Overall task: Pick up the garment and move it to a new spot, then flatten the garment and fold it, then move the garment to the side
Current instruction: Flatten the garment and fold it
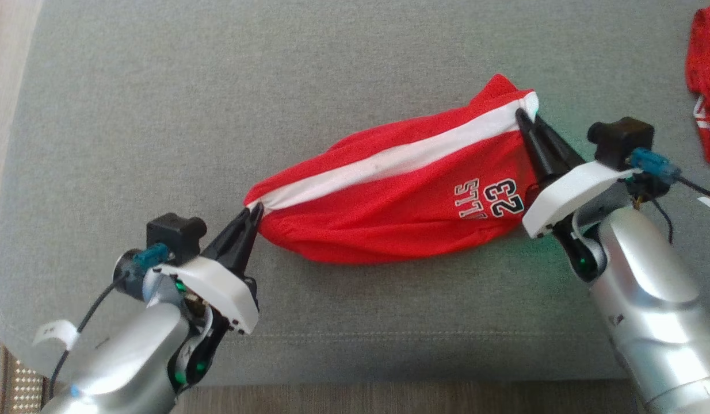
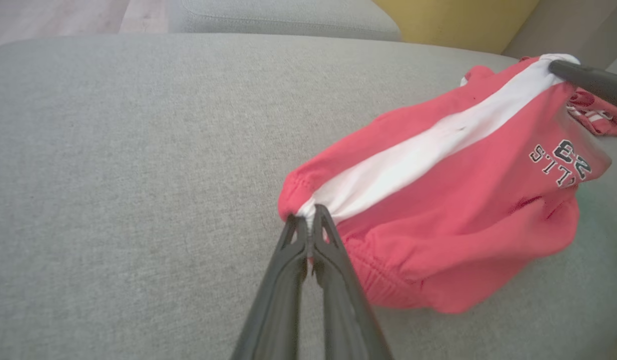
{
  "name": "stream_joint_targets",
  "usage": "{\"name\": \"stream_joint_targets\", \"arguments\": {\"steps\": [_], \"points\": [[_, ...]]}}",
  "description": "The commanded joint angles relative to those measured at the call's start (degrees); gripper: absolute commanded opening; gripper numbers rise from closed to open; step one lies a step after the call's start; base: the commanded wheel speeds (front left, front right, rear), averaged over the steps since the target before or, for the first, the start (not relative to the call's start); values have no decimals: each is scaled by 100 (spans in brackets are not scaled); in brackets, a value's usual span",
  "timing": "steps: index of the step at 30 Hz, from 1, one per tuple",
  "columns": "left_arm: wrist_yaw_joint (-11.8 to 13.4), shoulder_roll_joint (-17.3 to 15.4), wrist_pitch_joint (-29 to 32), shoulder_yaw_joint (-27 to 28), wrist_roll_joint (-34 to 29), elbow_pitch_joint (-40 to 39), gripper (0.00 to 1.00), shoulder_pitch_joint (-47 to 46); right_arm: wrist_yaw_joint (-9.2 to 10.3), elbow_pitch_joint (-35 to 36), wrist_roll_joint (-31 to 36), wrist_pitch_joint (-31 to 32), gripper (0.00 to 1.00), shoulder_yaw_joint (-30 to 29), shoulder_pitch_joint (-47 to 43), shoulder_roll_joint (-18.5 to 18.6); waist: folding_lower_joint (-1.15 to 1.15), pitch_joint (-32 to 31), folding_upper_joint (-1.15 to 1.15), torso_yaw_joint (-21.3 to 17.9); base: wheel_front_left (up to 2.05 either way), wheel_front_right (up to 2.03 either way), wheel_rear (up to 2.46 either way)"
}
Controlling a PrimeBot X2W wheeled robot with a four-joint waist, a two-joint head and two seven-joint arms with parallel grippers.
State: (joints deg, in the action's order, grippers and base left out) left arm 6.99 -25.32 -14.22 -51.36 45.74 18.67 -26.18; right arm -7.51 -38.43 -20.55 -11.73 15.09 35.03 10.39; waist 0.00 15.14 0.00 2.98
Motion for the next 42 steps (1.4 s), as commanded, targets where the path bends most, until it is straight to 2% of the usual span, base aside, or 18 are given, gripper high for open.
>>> {"name": "stream_joint_targets", "arguments": {"steps": [1,5,11,12,18,20,24,27,30,33,37,42], "points": [[-27,-138,-72,286,-24,-102,0,-360,2,156,-65,-113,0,14,220,28,0,-53,0,-36,0,0,0],[-92,-64,-75,549,-23,-258,0,-613,2,228,-194,-206,0,-213,424,74,0,-170,0,-150,0,0,0],[-330,-44,40,744,-139,-339,0,-1598,2,247,-69,-218,0,-627,1071,245,0,-132,0,-364,0,0,0],[-456,-35,180,784,-259,-246,0,-2218,2,190,24,-182,0,-742,1532,246,0,1,0,-491,0,0,0],[-784,219,337,826,-841,647,0,-4370,2,-371,247,-111,0,-873,3256,122,0,653,0,-873,0,0,0],[-804,306,221,813,-1160,1004,0,-5064,2,-557,343,-180,0,-962,3817,89,0,886,0,-970,0,0,0],[-681,440,-31,909,-1768,1527,0,-6191,2,-716,569,-302,0,-1222,4748,134,0,1309,0,-1073,0,0,0],[-544,525,-71,1178,-2129,1410,0,-6638,2,-466,758,-322,0,-1481,5178,272,0,1535,0,-1040,0,0,0],[-535,536,-75,1578,-2439,837,0,-6433,2,75,839,-324,0,-1713,5130,304,0,1635,0,-976,0,0,0],[-819,574,-76,1834,-2551,341,0,-5639,2,582,820,-325,0,-1736,4565,251,0,1572,0,-901,0,0,0],[-1218,590,-76,1901,-2612,80,0,-4200,2,890,735,-326,0,-1544,3263,226,0,1300,0,-794,0,0,0],[-1363,577,-77,1805,-2933,-129,0,-2538,2,928,467,-206,0,-1347,1436,340,0,899,0,-683,0,0,0]]}}
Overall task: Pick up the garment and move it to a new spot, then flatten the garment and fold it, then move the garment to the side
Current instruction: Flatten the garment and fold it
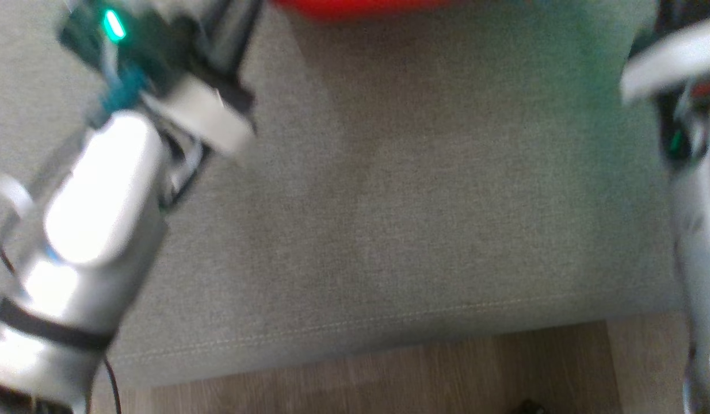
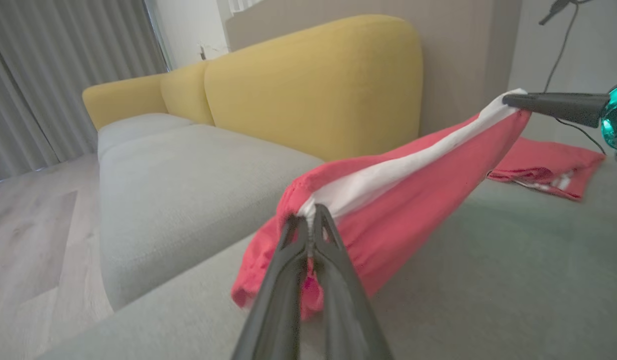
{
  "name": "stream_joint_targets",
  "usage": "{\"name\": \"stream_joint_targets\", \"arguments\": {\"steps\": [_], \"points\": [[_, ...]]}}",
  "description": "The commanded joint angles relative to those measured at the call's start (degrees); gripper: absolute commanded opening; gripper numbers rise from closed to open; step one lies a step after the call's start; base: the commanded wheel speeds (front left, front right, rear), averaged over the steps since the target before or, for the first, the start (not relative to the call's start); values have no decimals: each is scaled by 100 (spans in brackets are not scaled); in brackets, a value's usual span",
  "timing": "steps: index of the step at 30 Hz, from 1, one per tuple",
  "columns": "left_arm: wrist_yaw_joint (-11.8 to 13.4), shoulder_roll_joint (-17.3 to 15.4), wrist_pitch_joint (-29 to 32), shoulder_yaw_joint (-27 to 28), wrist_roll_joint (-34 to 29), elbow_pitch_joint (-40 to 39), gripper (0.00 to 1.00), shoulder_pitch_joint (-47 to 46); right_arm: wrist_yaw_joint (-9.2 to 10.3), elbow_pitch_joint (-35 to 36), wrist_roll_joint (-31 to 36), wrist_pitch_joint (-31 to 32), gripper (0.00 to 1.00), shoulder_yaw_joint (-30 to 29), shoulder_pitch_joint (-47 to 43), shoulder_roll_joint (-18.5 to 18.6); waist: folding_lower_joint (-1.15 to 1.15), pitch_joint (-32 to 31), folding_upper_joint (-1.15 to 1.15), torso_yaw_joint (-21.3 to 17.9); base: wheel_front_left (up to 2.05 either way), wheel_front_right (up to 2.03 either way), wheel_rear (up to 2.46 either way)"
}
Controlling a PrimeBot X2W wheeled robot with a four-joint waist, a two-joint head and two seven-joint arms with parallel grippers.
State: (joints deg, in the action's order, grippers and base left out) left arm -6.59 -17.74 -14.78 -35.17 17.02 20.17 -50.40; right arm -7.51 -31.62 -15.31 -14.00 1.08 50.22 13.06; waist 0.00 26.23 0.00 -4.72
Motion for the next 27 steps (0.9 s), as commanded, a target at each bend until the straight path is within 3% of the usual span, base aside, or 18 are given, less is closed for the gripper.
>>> {"name": "stream_joint_targets", "arguments": {"steps": [1,12,21,27], "points": [[-21,-204,-21,131,-159,-348,0,174,2,293,-144,68,0,74,-430,87,0,-293,0,97,0,0,0],[-7,-442,-21,102,-727,-1192,0,2925,2,1471,-1077,459,0,305,-3524,238,0,-1179,0,18,0,0,0],[131,-614,-21,220,-868,-1778,0,4073,2,2787,-1242,867,0,38,-4727,483,0,-1521,0,34,0,0,0],[94,-730,-21,367,-581,-2143,0,4524,2,3494,-1133,1459,0,-355,-4924,561,0,-1691,0,39,0,0,0]]}}
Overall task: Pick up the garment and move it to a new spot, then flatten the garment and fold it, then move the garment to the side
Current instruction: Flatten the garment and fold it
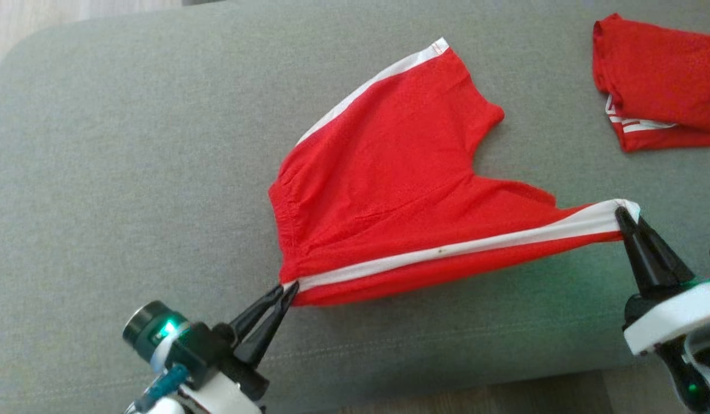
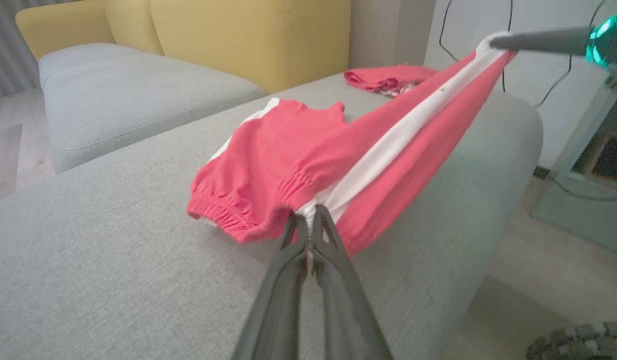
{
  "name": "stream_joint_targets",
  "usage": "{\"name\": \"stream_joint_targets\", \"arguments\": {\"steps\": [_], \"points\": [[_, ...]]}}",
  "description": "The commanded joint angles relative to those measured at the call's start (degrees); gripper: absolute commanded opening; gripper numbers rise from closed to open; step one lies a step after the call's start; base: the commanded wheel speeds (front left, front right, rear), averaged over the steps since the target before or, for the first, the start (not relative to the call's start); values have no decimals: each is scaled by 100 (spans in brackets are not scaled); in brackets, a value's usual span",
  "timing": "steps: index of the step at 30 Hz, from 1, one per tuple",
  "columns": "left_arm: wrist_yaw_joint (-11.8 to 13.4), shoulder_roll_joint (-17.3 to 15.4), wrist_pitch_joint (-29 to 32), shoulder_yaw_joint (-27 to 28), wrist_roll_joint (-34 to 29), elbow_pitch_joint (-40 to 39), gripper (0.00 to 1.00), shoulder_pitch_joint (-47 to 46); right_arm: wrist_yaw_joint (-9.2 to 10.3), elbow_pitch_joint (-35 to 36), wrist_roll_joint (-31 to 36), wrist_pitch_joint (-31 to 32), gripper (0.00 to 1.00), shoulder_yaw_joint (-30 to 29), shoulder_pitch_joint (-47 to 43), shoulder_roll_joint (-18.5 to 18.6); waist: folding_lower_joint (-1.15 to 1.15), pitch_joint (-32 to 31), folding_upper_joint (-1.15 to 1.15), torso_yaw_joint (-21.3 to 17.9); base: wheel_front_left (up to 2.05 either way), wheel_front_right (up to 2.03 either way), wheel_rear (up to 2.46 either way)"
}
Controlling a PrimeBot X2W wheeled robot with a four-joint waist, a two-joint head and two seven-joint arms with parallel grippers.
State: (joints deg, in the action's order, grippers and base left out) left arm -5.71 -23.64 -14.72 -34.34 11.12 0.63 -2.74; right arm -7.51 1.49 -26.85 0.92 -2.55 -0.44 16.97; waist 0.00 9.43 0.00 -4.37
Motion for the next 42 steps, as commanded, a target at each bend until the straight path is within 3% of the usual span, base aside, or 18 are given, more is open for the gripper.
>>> {"name": "stream_joint_targets", "arguments": {"steps": [1,9,15,22,30,42], "points": [[-7,-78,-28,334,146,-215,0,-244,2,190,82,110,0,-22,212,140,0,-36,0,14,0,0,0],[-150,336,-14,237,945,506,0,-1187,2,-546,526,1176,0,304,1601,120,0,156,0,203,0,0,0],[-174,698,121,41,1617,1403,0,-2123,2,-1560,781,1345,0,671,2970,332,0,473,0,458,0,0,0],[-176,956,597,-91,2959,2039,0,-2997,2,-2786,803,1310,0,1243,4437,571,0,921,0,745,0,0,0],[-177,1061,504,-341,3301,2475,0,-3838,2,-3867,750,1105,0,1973,5732,698,0,1418,0,1038,0,0,0],[-178,1220,212,-810,3490,3167,0,-4528,2,-4989,684,601,0,2791,6800,766,0,1766,0,1251,0,0,0]]}}
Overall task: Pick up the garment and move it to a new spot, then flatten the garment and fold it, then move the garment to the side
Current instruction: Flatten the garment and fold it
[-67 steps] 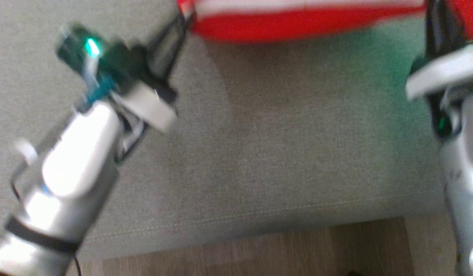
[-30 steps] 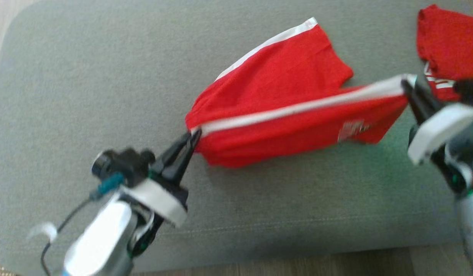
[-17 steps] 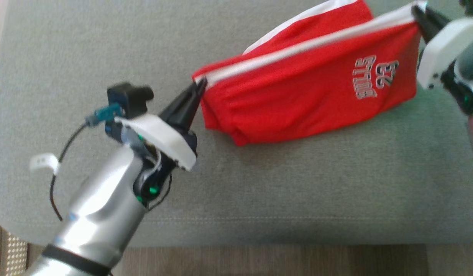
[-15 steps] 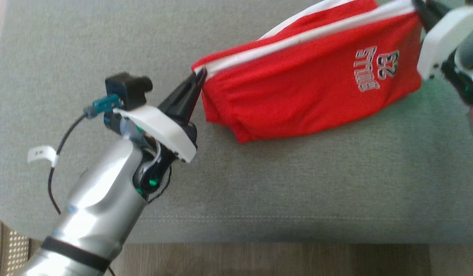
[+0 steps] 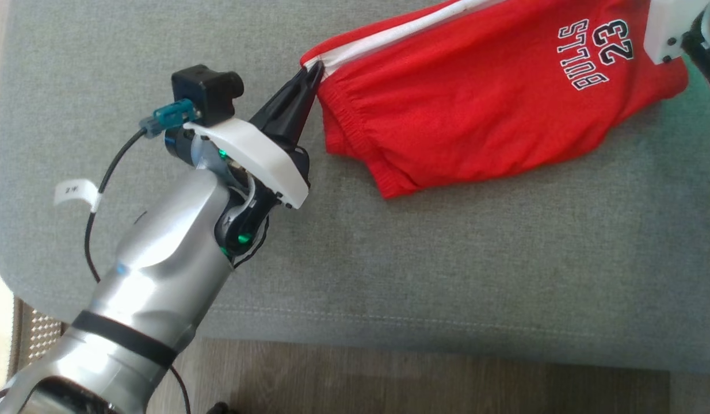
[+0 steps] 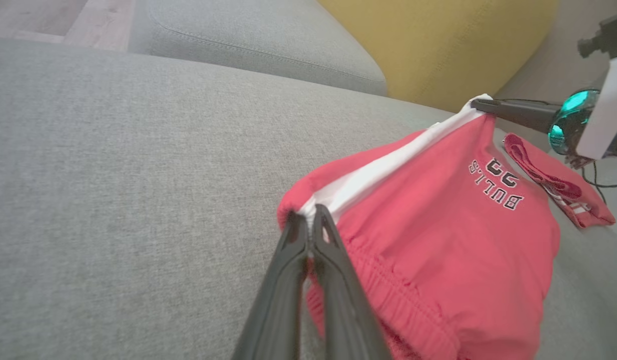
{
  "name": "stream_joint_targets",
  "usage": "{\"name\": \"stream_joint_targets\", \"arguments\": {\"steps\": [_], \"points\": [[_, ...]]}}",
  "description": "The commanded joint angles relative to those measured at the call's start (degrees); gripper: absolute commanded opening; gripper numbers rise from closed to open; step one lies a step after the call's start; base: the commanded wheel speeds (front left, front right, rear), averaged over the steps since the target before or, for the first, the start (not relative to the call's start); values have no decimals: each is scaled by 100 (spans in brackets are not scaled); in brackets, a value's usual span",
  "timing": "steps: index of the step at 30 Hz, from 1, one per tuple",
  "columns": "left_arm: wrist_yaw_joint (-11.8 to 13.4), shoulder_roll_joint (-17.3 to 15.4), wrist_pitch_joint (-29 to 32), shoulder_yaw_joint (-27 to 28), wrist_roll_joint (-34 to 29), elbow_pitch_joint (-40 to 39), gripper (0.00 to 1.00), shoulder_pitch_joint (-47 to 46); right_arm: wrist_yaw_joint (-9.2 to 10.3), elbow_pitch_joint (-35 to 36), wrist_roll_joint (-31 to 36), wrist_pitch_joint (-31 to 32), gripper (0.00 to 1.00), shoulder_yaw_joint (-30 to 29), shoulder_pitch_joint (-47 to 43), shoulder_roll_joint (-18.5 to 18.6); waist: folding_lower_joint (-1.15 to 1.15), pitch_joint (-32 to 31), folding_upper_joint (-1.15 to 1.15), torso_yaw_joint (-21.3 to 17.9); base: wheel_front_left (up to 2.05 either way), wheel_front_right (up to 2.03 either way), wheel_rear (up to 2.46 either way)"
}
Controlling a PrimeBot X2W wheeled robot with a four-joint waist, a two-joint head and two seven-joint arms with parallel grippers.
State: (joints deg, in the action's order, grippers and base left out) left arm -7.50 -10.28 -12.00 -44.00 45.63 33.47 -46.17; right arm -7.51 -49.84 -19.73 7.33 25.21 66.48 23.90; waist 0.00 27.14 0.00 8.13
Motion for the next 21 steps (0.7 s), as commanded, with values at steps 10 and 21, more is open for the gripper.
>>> {"name": "stream_joint_targets", "arguments": {"steps": [10,21], "points": [[2,-17,-261,103,19,386,100,-274,2,-373,-221,-919,100,510,289,58,0,-106,0,-32,0,0,0],[907,-183,-298,1137,-1111,-770,100,870,2,-344,-666,-1991,100,493,-764,-353,0,-855,0,-431,0,0,0]]}}
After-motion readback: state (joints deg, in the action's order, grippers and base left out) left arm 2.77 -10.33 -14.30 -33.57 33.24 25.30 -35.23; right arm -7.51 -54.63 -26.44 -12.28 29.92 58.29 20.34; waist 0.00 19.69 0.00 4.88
